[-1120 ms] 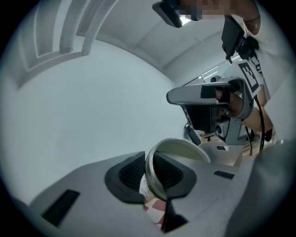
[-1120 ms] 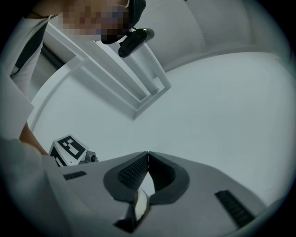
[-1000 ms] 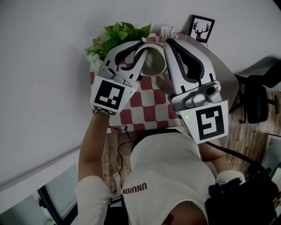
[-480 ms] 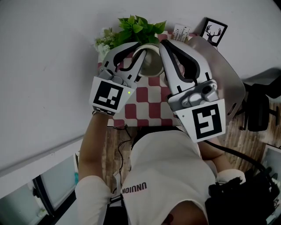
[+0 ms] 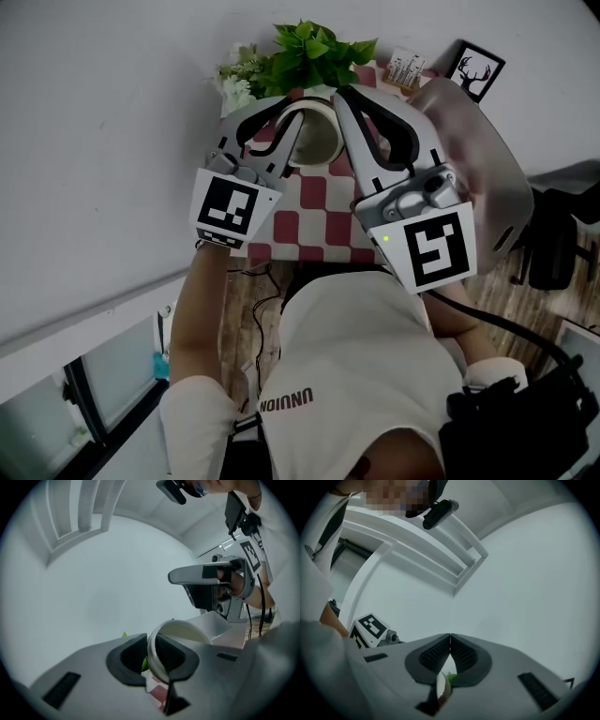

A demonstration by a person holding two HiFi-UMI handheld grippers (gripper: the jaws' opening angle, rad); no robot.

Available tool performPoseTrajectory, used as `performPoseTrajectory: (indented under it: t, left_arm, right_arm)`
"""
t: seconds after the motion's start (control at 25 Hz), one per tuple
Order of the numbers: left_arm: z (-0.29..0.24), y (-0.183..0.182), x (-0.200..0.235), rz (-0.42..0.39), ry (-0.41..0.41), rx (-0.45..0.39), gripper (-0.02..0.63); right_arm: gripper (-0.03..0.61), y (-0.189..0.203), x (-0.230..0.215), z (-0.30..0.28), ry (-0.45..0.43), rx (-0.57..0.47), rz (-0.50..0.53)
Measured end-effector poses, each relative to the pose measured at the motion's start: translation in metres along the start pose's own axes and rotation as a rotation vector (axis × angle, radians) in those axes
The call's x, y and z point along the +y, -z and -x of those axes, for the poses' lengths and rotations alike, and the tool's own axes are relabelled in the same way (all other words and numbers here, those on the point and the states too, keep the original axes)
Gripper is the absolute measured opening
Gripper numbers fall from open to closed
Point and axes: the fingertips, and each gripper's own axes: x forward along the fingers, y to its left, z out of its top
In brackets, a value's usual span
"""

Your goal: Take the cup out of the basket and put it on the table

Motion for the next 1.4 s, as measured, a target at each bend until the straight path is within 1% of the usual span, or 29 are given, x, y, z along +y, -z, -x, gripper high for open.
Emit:
performPoseTrajectory:
  t: [0.28, 0.6, 1.0, 1.4]
  left_arm:
    - [0.013, 0.023, 0.001, 0.040, -0.027, 0.042, 0.066]
    - [0.025, 0.056, -0.005, 0.101, -0.045, 0.098, 0.066]
    - [0.034, 0.100, -0.015, 0.169, -0.046, 0.179, 0.067]
    - [0.036, 0.138, -0.031, 0.214, -0.028, 0.253, 0.067]
  right_arm:
    - [0.018, 0.013, 0.014, -0.004, -0.037, 0.024, -0.014]
    - [0.018, 0.024, 0.023, -0.005, -0.055, 0.048, -0.023]
    - [0.018, 0.034, 0.029, -0.009, -0.065, 0.076, -0.040]
    - [0.018, 0.043, 0.029, -0.014, -0.066, 0.091, -0.053]
